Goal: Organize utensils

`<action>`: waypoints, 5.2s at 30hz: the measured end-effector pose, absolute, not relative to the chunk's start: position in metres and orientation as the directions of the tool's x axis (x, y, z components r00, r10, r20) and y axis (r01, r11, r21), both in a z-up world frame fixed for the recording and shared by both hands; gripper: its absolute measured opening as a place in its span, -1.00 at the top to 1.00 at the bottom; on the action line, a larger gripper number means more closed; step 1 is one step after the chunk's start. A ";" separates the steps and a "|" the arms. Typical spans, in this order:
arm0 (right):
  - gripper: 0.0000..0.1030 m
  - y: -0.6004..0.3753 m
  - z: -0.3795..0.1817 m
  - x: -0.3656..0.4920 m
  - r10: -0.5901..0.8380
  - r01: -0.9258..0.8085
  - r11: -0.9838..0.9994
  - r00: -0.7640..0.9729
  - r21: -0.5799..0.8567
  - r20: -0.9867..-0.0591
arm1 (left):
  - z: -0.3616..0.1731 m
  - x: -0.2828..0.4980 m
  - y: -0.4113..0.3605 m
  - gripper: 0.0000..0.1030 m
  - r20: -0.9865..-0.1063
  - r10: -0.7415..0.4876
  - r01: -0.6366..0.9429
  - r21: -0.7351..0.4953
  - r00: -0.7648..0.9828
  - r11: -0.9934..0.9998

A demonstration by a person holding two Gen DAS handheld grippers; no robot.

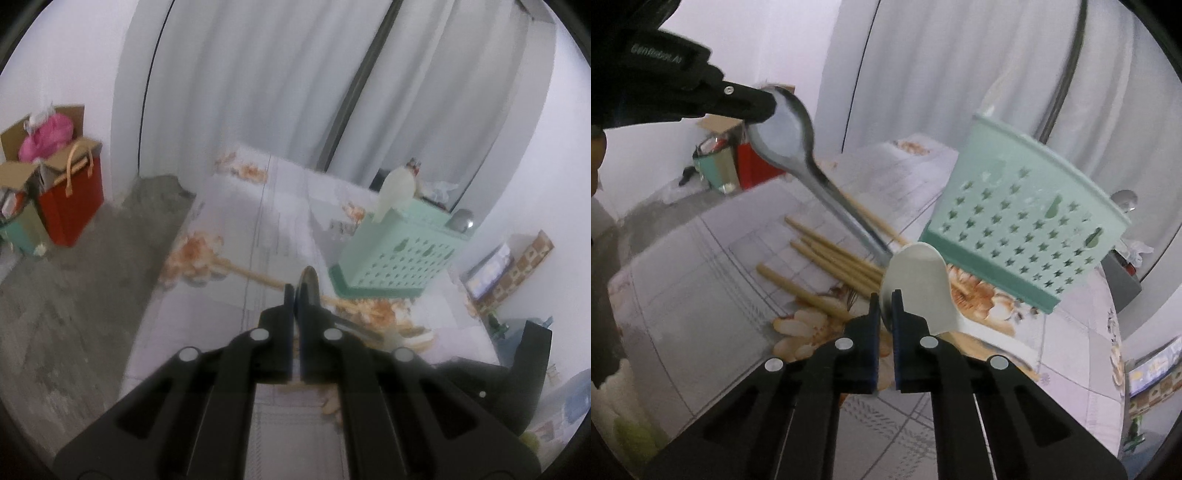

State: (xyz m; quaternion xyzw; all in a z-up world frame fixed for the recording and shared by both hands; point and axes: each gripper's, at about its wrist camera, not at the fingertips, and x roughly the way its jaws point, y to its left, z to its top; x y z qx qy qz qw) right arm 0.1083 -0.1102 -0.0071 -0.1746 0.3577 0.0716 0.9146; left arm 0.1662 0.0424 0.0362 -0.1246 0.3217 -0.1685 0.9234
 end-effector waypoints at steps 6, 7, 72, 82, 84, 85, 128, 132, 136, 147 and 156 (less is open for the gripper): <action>0.93 -0.135 0.031 0.096 0.048 -0.204 0.962 0.784 -0.184 -0.619 | 0.087 0.150 0.043 1.00 -0.444 -0.385 0.274 -0.294 0.809 0.916; 0.94 -0.139 0.035 0.095 0.050 -0.197 0.965 0.790 -0.175 -0.611 | 0.100 0.148 0.044 1.00 -0.415 -0.388 0.284 -0.291 0.823 0.914; 0.94 -0.326 0.154 0.195 0.443 -0.270 0.788 0.873 0.554 -0.205 | 0.052 0.151 0.035 -0.04 -0.471 -0.370 0.274 -0.261 0.801 0.926; 0.80 -0.324 0.091 0.198 0.341 -0.094 0.863 0.834 0.496 -0.435 | 0.046 0.154 0.040 -0.09 -0.488 -0.368 0.265 -0.268 0.792 0.926; 0.40 -0.324 0.097 0.185 0.300 -0.081 0.883 0.855 0.463 -0.424 | 0.043 0.156 0.041 -0.09 -0.495 -0.368 0.262 -0.272 0.787 0.926; 0.30 -0.324 0.101 0.177 0.276 -0.072 0.893 0.868 0.444 -0.414 | 0.042 0.157 0.040 -0.09 -0.497 -0.369 0.262 -0.273 0.785 0.926; 0.16 -0.228 -0.048 0.126 0.511 0.032 0.796 0.497 0.604 -0.701 | -0.049 0.259 -0.050 1.00 -0.852 -0.166 0.487 0.114 0.496 0.866; 0.16 -0.235 -0.046 0.119 0.475 0.066 0.803 0.530 0.593 -0.703 | -0.050 0.233 -0.046 1.00 -0.869 -0.228 0.448 -0.008 0.440 0.894; 0.16 -0.235 -0.044 0.112 0.435 0.092 0.814 0.557 0.574 -0.707 | -0.052 0.208 -0.043 1.00 -0.864 -0.302 0.386 -0.138 0.404 0.912; 0.38 -0.272 -0.036 0.084 0.284 0.188 0.854 0.613 0.486 -0.737 | -0.072 0.141 -0.070 1.00 -0.772 -0.576 0.267 -0.515 0.267 0.814; 0.44 -0.298 -0.027 0.067 0.207 0.209 0.888 0.614 0.410 -0.762 | -0.075 0.120 -0.097 1.00 -0.743 -0.627 0.331 -0.545 0.235 0.770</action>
